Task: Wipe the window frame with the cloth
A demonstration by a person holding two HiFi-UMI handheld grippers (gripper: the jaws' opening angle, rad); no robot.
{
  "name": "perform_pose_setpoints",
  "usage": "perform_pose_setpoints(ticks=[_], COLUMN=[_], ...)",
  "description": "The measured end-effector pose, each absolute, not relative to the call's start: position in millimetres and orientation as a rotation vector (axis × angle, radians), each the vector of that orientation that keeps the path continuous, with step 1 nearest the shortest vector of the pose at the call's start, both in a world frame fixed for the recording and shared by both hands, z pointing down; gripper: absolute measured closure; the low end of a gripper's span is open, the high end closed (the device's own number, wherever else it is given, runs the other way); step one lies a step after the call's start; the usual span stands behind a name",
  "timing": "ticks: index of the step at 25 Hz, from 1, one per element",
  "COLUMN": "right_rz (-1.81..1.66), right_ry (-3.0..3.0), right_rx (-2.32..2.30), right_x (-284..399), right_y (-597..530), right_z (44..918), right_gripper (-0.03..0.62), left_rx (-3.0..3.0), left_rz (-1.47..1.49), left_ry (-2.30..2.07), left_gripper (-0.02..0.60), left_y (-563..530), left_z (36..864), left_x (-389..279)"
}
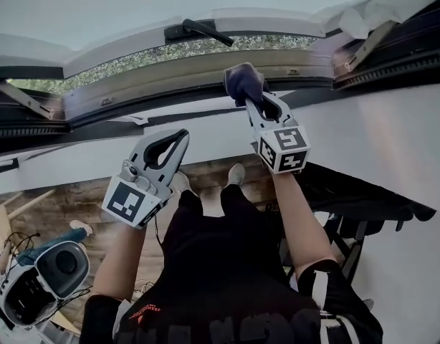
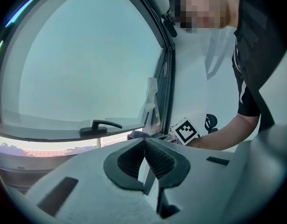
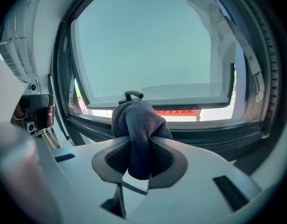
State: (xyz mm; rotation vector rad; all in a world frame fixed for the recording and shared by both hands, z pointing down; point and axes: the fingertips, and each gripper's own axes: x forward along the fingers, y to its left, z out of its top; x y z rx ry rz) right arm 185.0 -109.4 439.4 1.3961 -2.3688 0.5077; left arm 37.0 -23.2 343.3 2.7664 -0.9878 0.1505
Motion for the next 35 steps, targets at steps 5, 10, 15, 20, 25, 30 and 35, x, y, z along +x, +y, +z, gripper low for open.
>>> perform_pose_setpoints(ticks=[5, 10, 15, 20, 25, 30, 35], right_rz=[0.531, 0.541, 0.542, 0.548, 0.557, 0.544, 0.496], right_ry=[-2.321, -2.280, -2.248, -2.205, -2.168, -2.162, -2.196], right_rx=[1.510, 1.597, 1.659, 1.722, 1.775, 1.794, 1.800], right_x=[247.1, 298.3, 335.3, 365.4, 388.8, 392.8, 380.3], right_y=[-115.7, -120.3, -122.9, -125.8, -125.7, -119.9, -110.6], right_z=[440.0, 439.4, 438.9, 437.7, 436.5, 430.5, 410.8], right_gripper=[0.516, 0.516, 0.516, 0.516, 0.516, 0.516, 0.516], left_rx=[2.775, 2.789, 2.802, 2.781, 2.825, 2.855, 2.869], left_rz=[0.165, 0.189, 0.191, 0.203, 0.190, 0.174, 0.172], left_ry=[-0.932, -0.886, -0.860, -0.839, -0.828, -0.826, -0.847], left_gripper=[0.558, 0.558, 0.558, 0.558, 0.558, 0.558, 0.558], left_y=[-27.5, -31.3, -34.9, -37.8, -39.3, -37.7, -33.6], left_z=[345.3, 345.6, 344.7, 341.9, 339.6, 332.5, 319.4], left_x=[76.5, 108.1, 129.5, 143.3, 150.1, 147.5, 129.9])
